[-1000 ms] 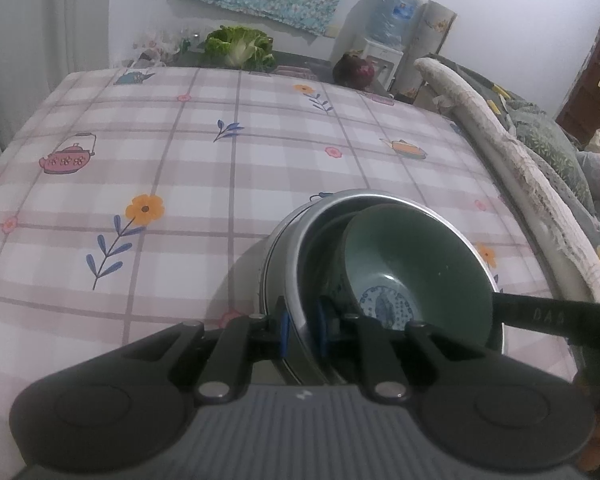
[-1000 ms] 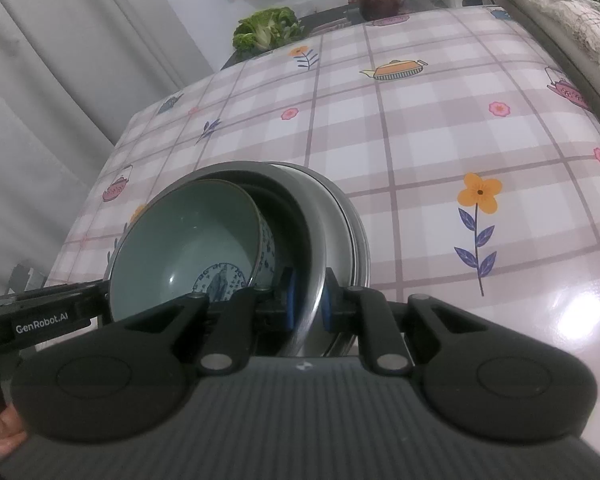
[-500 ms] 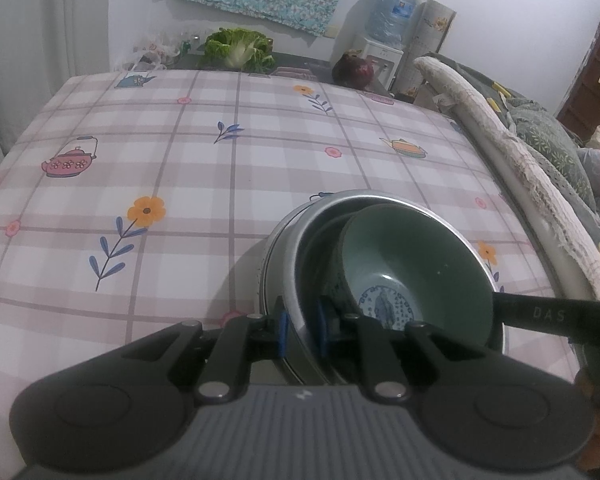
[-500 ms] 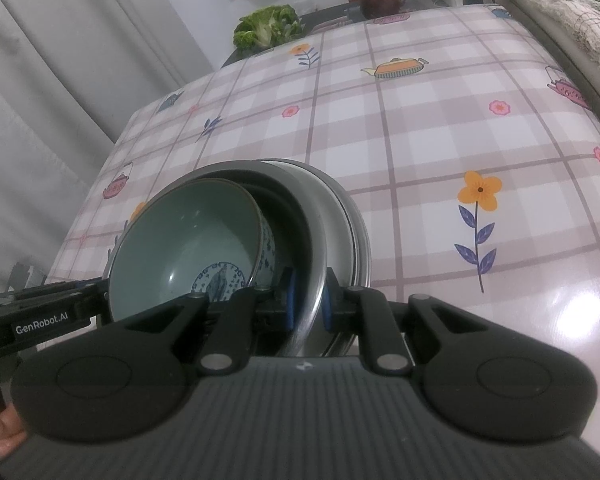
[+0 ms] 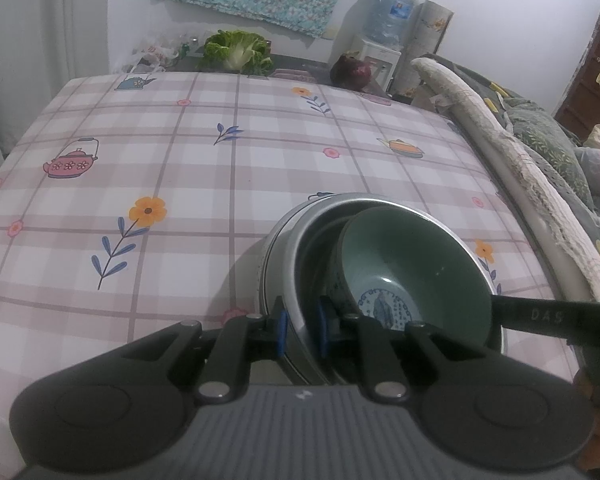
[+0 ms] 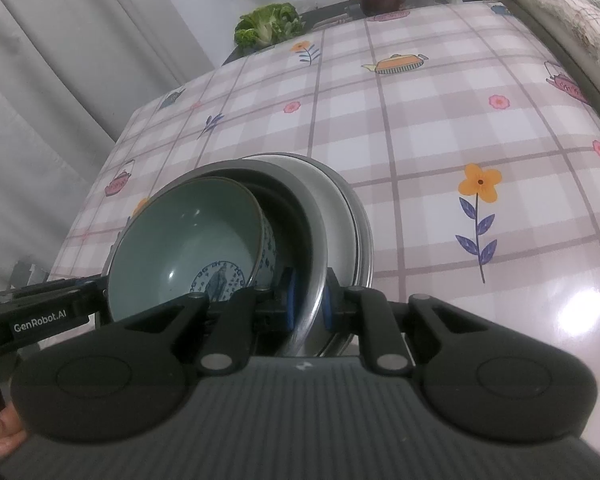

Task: Organize plates and bowls
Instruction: 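Carry the nested bowls over the stacked plates with both grippers, then lower the nested bowls onto the white plate and open both grippers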

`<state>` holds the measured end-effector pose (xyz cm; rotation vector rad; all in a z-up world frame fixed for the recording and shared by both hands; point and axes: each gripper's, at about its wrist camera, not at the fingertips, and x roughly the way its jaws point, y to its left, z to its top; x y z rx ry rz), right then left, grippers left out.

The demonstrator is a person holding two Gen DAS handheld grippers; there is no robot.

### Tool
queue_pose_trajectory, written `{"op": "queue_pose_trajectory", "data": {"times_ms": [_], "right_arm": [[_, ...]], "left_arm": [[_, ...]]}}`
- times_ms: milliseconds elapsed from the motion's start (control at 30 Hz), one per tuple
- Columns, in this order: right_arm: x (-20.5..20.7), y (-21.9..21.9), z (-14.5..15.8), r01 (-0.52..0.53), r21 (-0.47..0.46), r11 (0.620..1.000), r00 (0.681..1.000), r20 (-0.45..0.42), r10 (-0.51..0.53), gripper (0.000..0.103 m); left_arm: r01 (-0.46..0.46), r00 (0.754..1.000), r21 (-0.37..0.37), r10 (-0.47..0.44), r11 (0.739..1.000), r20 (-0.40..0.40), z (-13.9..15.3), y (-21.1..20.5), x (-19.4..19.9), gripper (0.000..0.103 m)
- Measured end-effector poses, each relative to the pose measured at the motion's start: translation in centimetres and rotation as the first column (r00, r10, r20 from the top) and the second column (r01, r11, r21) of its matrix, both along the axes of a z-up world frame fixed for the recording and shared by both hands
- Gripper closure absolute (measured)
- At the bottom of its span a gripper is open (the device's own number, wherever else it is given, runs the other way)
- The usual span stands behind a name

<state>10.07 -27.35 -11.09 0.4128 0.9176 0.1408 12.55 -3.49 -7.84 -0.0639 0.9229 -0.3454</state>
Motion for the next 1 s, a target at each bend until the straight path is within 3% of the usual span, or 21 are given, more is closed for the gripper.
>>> {"op": "queue_pose_trajectory", "data": {"times_ms": [667, 800, 900, 1000], "right_arm": [[-0.4, -0.8, 0.1, 0.007, 0.042, 0.999, 1.0, -0.005, -0.007, 0.09], [-0.9, -1.1, 0.8, 0.018, 0.029, 0.999, 0.999, 0.029, -0.019, 0.086], [-1.3, -1.7, 1.7, 0.033, 0.028, 0.999, 0.998, 0.058, -0.035, 0.079], [-1.9, -2.8, 2.1, 0.069, 0.039, 0.997, 0.995, 0.074, -0.072, 0.071]], "left_arm": [[0.011, 1.0, -0.009, -0.011, 1.0, -0.004, 0.2, 0.3, -0.2, 0.086], [-0.001, 0.999, 0.009, 0.0, 1.0, 0.044, 0.7, 0.9, -0.4, 0.066], [-0.003, 0.998, -0.014, 0.004, 1.0, 0.067, 1.4, 1.7, -0.4, 0.057], [-0.009, 0.997, -0.031, 0.011, 0.999, 0.078, 1.7, 2.7, -0.7, 0.039]]}}
